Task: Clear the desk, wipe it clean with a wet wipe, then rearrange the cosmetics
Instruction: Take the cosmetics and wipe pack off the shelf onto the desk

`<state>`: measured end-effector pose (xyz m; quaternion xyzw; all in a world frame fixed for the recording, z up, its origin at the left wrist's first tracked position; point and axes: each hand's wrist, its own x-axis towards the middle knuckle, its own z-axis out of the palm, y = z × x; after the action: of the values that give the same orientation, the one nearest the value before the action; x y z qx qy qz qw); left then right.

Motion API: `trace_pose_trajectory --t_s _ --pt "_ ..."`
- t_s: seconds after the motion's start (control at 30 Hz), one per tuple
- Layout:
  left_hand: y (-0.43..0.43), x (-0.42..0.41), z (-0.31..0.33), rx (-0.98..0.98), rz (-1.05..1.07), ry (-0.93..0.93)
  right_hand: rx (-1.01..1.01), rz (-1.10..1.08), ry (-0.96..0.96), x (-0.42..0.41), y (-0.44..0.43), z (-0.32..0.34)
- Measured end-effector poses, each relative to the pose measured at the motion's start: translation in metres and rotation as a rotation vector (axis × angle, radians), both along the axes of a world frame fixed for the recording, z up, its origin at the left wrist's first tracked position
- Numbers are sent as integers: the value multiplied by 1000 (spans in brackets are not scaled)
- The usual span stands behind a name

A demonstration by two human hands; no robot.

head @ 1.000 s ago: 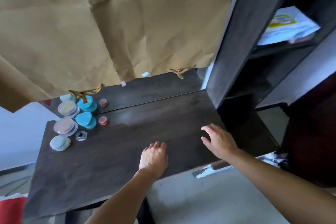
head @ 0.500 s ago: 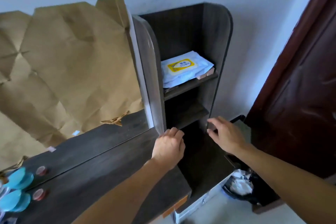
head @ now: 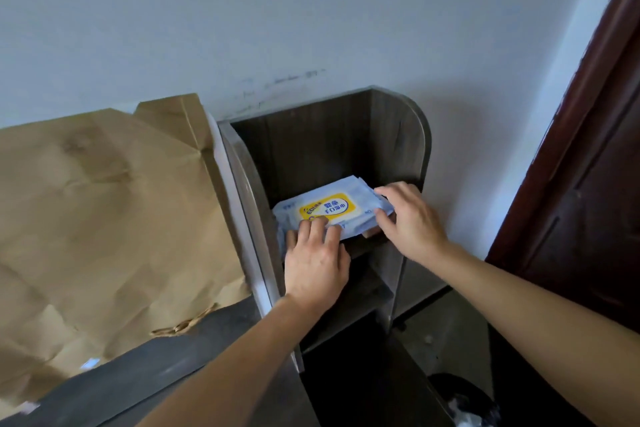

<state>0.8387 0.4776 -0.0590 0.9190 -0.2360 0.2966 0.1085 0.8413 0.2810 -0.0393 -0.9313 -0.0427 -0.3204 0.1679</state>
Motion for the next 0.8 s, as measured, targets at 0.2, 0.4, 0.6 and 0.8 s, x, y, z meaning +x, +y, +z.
trace_pose_trajectory --t_s 0.2,0.4,0.6,0.8 --pt "-7 17 -5 -90 137 125 26 -109 343 48 10 16" --pt "-12 17 -14 -88 208 122 330 -99 581 81 13 33" --pt "-18 10 -12 -90 254 124 324 -35 538 84 17 32" --pt "-24 -8 6 -208 284 86 613 290 268 67 4 43"
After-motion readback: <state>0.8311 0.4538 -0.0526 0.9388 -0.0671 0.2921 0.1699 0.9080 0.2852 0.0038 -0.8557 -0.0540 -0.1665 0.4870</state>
